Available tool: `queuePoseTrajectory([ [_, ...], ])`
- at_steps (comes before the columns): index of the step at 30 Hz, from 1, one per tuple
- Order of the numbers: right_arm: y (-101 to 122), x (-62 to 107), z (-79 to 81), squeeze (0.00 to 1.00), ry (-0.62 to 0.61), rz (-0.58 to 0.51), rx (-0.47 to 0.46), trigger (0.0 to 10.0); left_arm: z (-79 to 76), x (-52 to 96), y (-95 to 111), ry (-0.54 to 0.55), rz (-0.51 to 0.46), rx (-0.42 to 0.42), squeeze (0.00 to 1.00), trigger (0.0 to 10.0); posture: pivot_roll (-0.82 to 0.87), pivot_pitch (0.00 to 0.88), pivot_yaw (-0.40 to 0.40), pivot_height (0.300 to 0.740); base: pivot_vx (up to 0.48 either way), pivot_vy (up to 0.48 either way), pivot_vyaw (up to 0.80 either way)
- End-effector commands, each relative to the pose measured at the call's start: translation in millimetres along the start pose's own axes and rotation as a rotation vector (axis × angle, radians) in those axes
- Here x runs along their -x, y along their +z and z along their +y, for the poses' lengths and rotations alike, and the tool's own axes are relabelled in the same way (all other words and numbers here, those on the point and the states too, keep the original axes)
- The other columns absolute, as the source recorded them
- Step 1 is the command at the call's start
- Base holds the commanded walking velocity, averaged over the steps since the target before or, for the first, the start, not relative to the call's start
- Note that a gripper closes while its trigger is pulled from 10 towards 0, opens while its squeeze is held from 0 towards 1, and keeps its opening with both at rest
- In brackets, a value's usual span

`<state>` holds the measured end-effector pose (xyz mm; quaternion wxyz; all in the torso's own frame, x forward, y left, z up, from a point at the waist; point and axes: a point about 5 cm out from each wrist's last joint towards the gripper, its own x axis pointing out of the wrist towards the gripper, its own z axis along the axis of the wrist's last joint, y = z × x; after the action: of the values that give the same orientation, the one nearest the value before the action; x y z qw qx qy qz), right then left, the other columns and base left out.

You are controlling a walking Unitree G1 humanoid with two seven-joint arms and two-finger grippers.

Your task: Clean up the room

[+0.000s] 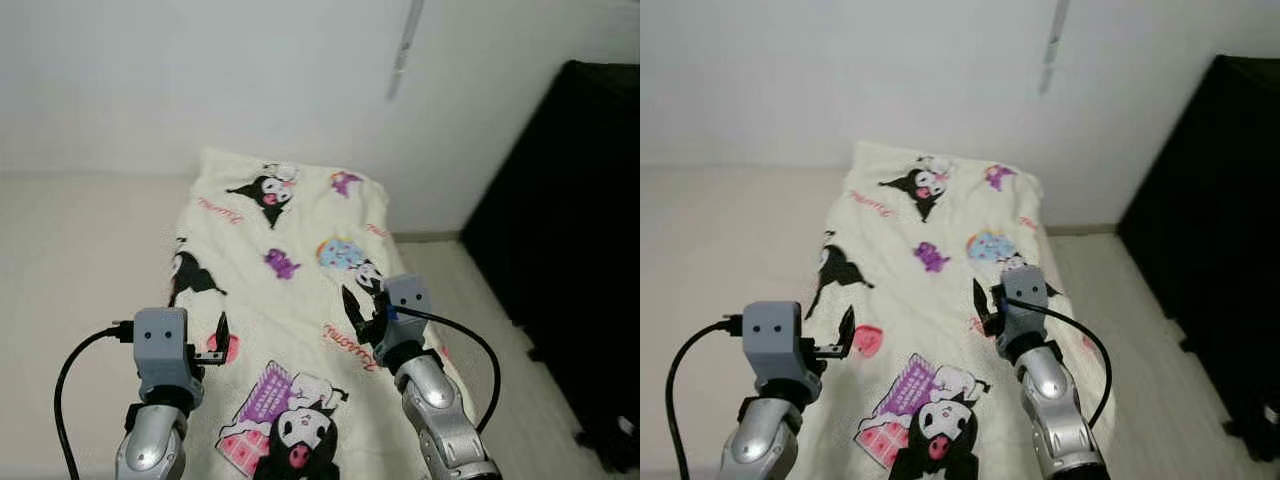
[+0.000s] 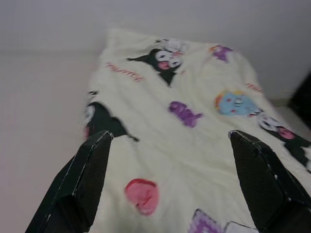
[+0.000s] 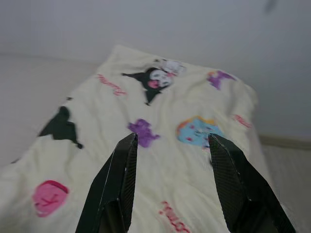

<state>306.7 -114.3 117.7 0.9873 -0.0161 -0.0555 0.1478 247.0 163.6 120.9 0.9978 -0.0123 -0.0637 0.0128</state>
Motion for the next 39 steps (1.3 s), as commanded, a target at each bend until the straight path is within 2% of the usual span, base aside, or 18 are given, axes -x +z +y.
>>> queuePoseTrajectory([
  [1,-6,4.0,3.3,0.00,0.008,0.029,-0.019,10.0,1.0,4.6,-6,0.013,0.021,0.006,0.00,10.0,-0.03,0.156,-0.079,0.740,0.000,0.000,0.00],
  [7,-11,3.4,11.9,0.00,0.077,0.059,-0.063,10.0,2.6,6.4,-8,0.016,0.027,0.003,0.00,10.0,-0.03,0.156,-0.083,0.740,0.000,0.000,0.00],
  [14,-19,0.6,15.4,0.00,0.093,0.105,-0.075,10.0,3.8,8.0,-13,0.013,0.039,-0.014,0.00,10.0,-0.03,0.154,-0.084,0.740,0.000,0.000,0.00],
  [19,-36,-0.3,15.9,0.00,0.085,0.204,-0.044,10.0,4.4,9.3,-21,0.002,0.068,-0.030,0.00,10.0,-0.03,0.152,-0.084,0.740,0.000,0.000,0.00],
  [21,-41,-0.6,14.6,0.00,0.059,0.238,-0.067,10.0,4.7,10.1,-24,0.001,0.082,-0.035,0.00,10.0,-0.03,0.151,-0.082,0.740,0.000,0.000,0.00],
  [39,-45,-2.9,14.2,0.00,0.040,0.264,-0.041,10.0,6.1,6.1,-29,0.026,0.113,-0.025,0.00,10.0,-0.03,0.153,-0.075,0.740,0.000,0.000,0.00],
])
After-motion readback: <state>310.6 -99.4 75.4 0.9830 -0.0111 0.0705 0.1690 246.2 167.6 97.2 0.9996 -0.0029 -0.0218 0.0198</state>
